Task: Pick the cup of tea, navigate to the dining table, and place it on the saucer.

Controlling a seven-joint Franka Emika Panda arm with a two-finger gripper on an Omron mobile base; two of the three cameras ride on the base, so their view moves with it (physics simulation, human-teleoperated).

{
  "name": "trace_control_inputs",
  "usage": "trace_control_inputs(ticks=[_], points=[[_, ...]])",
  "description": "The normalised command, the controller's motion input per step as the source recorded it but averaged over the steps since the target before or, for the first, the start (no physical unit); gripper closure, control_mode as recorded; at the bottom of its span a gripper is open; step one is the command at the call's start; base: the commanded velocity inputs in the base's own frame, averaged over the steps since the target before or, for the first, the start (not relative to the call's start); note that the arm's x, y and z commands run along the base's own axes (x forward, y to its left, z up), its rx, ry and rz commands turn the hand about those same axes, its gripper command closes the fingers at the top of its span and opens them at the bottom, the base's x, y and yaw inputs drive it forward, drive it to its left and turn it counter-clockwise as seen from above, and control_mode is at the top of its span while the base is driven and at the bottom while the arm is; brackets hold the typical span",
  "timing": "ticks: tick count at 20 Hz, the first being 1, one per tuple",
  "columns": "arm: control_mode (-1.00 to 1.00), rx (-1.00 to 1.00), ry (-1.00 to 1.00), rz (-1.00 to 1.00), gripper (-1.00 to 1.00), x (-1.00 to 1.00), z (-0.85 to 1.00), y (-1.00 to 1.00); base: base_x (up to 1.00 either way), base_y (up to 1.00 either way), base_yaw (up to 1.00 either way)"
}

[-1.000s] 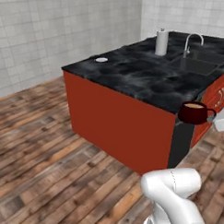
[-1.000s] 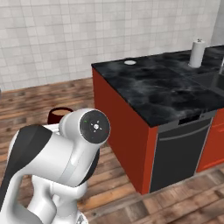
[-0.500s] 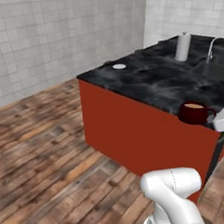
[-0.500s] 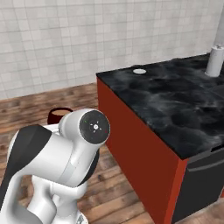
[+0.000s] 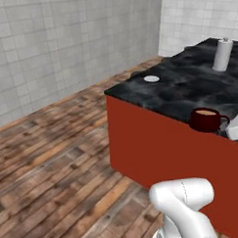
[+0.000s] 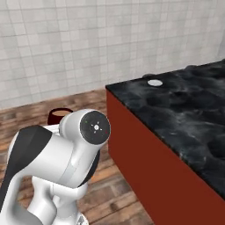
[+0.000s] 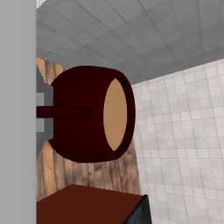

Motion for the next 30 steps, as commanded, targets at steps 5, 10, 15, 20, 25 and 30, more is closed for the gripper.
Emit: trace_control_inputs(ticks=[5,10,15,20,25,30], points=[[1.00,0.00,0.00,0.00,1.00,0.00,0.00,0.00,1.00,0.98,-0.10],[1.00,0.00,0.00,0.00,1.00,0.00,0.00,0.00,1.00,0.99,-0.15],[1.00,0.00,0.00,0.00,1.00,0.00,0.00,0.00,1.00,1.00,-0.20],[1.00,0.00,0.00,0.00,1.00,0.00,0.00,0.00,1.00,1.00,-0.24],[1.00,0.00,0.00,0.00,1.00,0.00,0.00,0.00,1.00,0.97,-0.29],[1.00,0.00,0.00,0.00,1.00,0.00,0.00,0.00,1.00,0.93,-0.41]])
